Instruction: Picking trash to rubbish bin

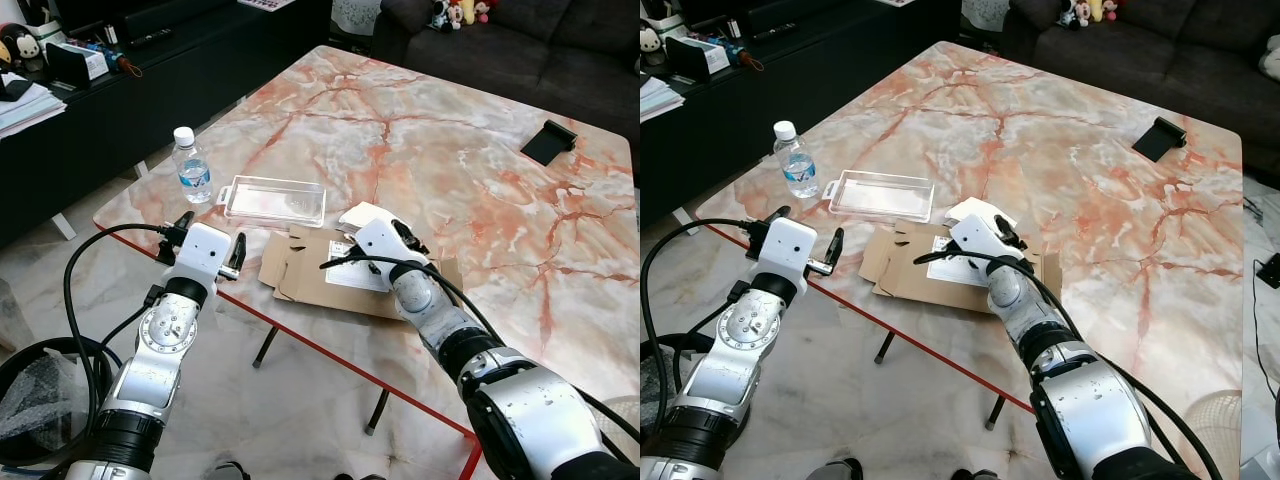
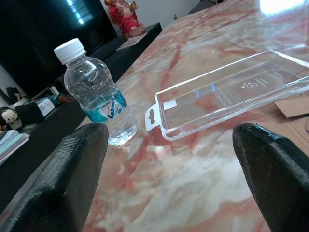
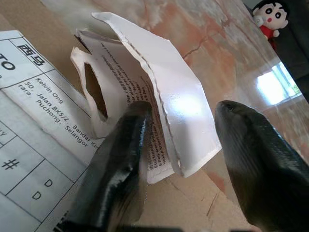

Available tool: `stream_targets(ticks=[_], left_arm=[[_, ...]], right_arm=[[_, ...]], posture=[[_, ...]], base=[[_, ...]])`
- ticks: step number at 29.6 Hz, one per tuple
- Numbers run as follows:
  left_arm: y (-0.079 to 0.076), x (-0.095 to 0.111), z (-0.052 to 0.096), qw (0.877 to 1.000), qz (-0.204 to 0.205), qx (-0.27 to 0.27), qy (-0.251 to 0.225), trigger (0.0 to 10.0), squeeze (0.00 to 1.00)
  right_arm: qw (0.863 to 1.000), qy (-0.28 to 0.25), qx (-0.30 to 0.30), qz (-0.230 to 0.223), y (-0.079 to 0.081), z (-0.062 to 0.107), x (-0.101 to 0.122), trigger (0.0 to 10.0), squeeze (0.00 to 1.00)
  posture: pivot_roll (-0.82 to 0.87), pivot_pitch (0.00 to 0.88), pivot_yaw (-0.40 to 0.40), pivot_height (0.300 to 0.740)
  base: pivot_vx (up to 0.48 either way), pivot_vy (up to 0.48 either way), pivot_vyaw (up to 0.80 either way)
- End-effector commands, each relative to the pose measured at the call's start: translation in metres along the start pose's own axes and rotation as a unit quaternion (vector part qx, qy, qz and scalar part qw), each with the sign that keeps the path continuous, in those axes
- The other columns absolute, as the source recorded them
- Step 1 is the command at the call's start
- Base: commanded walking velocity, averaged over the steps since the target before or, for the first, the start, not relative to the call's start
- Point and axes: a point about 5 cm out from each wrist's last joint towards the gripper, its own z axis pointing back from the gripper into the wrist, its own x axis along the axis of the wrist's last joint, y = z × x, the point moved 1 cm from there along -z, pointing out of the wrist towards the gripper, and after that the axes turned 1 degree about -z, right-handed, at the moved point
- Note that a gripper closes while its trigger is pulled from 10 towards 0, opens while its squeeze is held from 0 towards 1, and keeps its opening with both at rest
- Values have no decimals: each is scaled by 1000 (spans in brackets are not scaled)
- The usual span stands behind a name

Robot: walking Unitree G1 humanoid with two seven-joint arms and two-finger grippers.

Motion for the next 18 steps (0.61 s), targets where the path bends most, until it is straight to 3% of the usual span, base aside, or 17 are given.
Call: stream_targets(ticks=[1,18], left_arm=[[-1,2,2,1000,-12,-7,0,10000,0],[-2,2,1,1000,-10,-6,1,10000,0]], right_arm=[[1000,11,-4,7,-1,1,-5,0,0],[1000,19,-5,2,3,4,-13,0,0]], posture=[[238,160,-123,740],[236,154,-126,740]], base=[[0,0,0],[0,0,0]])
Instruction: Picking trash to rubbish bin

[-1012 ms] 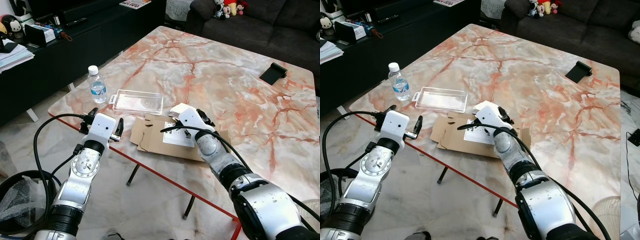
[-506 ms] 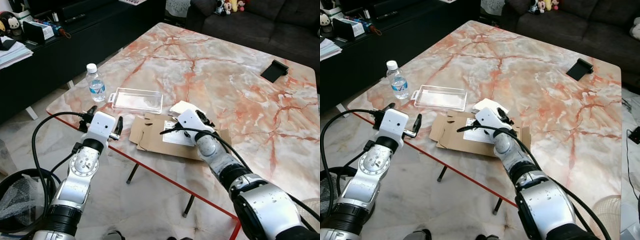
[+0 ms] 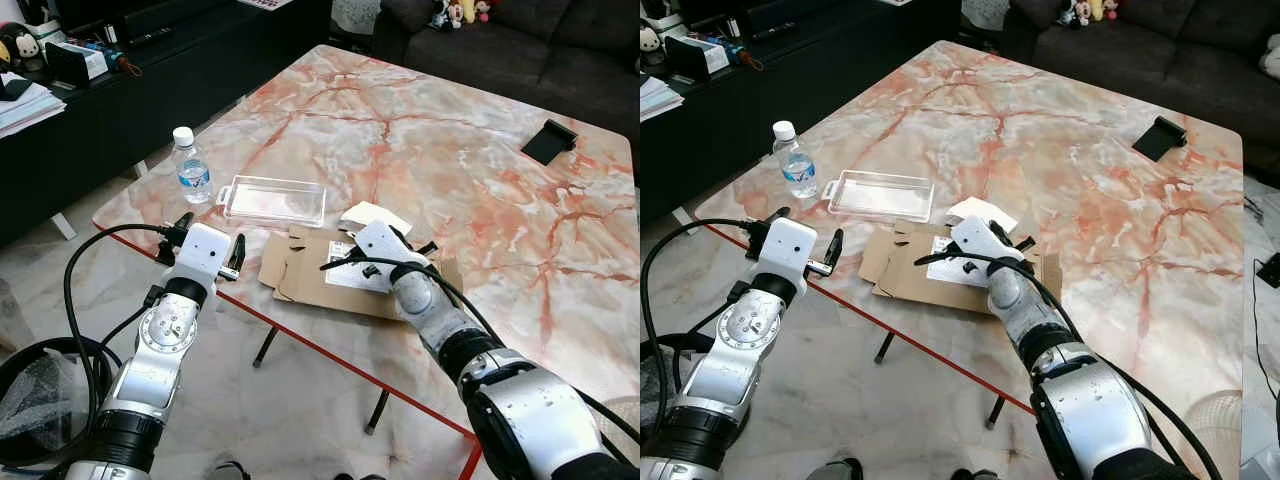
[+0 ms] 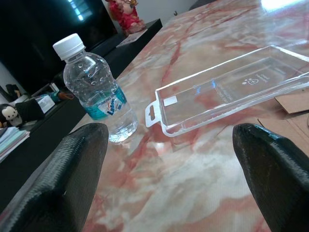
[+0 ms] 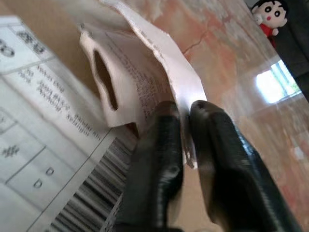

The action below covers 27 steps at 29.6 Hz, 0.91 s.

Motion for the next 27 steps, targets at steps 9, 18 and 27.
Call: stream_targets(ticks=[9,18,27], left_arm=[[-5,3,-1,1000,-8,-8,-5,10000,0],[-3,0,-6,1000,18,23,-7,10000,0],[-2,-3,-10,997,62,43,-11,10000,0]], right_arm=[[1000,16,-2,-6,3,3,-11,0,0],[994,-17,-45,-99,-14,-1,4,0,0],[979,-86,-79,-168,-38,-5,29,10000,0]], posture=[[231,149,-125,740],[205,120,-114,740],[178,88,-100,740]], base=[[0,0,0],[0,0,0],[0,0,0]])
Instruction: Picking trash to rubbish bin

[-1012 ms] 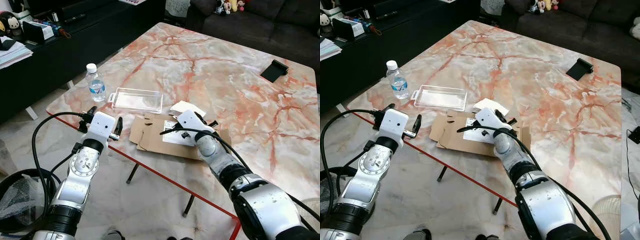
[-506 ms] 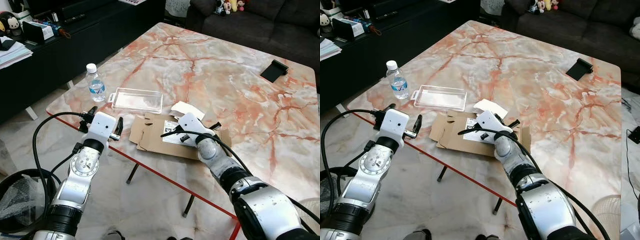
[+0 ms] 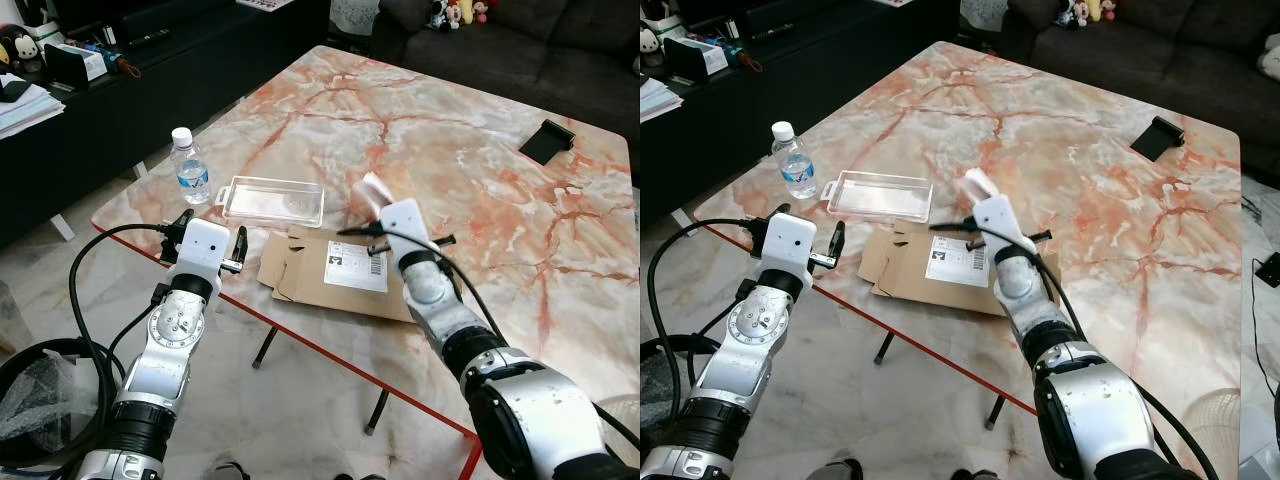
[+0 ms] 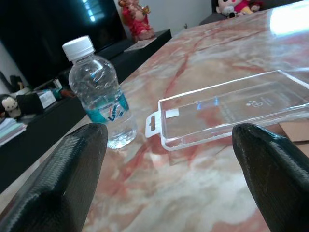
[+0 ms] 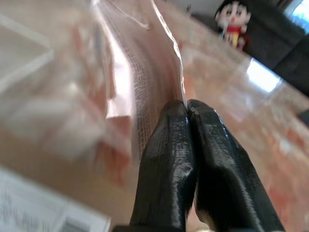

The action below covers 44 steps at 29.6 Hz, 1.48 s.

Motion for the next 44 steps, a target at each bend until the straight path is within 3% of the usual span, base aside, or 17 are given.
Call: stream_targets(ticks=[1,3,7,9,12,14,25,44], left_arm=[[1,-1,-2,1000,8,9,1,10000,0],[2,-4,-2,1000,10,19,7,10000,0],[4,-9,-4,999,28,29,12,10000,0],[4,-11,-4,999,39,30,14,10000,0],[3,-16,-4,998,46,34,23,10000,0],[-1,-18,-4,998,52,28,17,10000,0],[-3,-20,-7,998,55,32,11,10000,0],[-8,-22,-7,998,58,27,2,10000,0]], right_arm=[[1000,-17,-9,-11,-6,-3,8,10000,0],[999,-26,-6,-22,-6,-2,8,10000,0],[990,-62,17,-127,-4,4,9,10000,0],[985,-78,20,-154,-2,10,6,10000,0],[983,-74,15,-168,0,15,-3,10000,0],[972,-62,-14,-227,-2,22,-16,10000,0],[962,-86,-12,-260,0,25,-11,10000,0],[962,-77,-7,-263,0,25,-15,10000,0]], posture=[[178,88,-100,740],[175,77,-100,740],[144,41,-86,740],[144,41,-86,740],[130,25,-76,740],[118,4,-65,740],[93,0,-59,740],[97,0,-72,740]], base=[[0,0,0],[0,0,0],[0,0,0],[0,0,0],[0,0,0],[0,0,0],[0,0,0],[0,0,0]])
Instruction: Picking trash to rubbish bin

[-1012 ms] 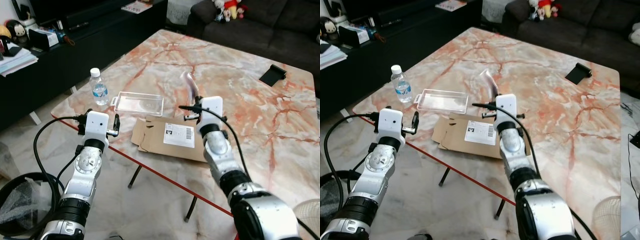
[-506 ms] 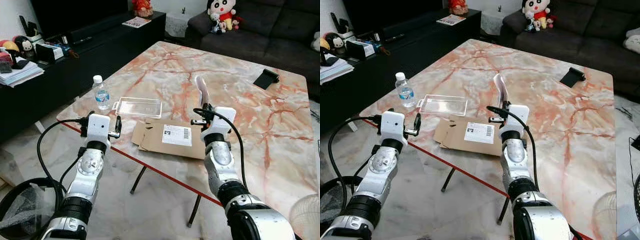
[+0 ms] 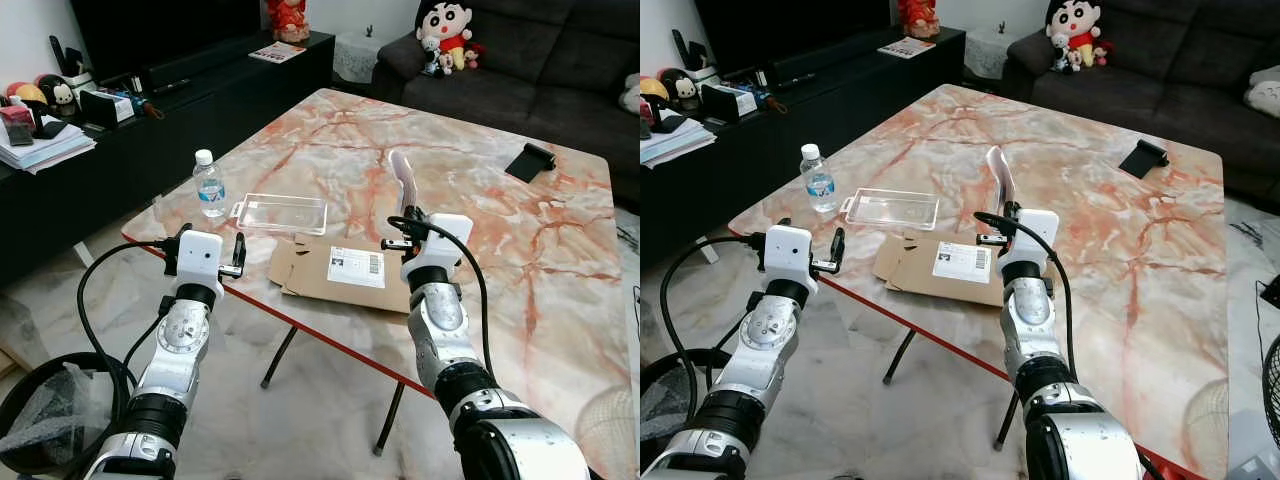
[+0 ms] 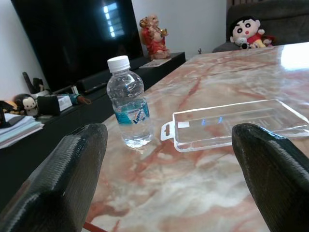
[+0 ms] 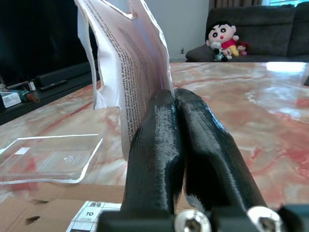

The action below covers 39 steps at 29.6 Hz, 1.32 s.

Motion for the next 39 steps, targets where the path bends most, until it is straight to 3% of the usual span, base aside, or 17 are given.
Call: stream_targets(ticks=[1,30,39], left_arm=[[-2,4,-4,1000,5,0,-8,10000,0],[-1,7,-7,1000,-2,-4,-18,10000,0],[3,2,-6,1000,-7,0,-8,10000,0]], right_arm=[[1000,-4,-2,-1,-2,-1,2,10000,0],[1000,9,2,3,2,1,-3,10000,0],[1000,24,-3,14,-5,3,-8,10000,0]], posture=[[97,0,-72,740],[102,0,-71,740],[93,0,-72,740]], base=[[0,0,0],[-249,0,0],[-281,0,0]])
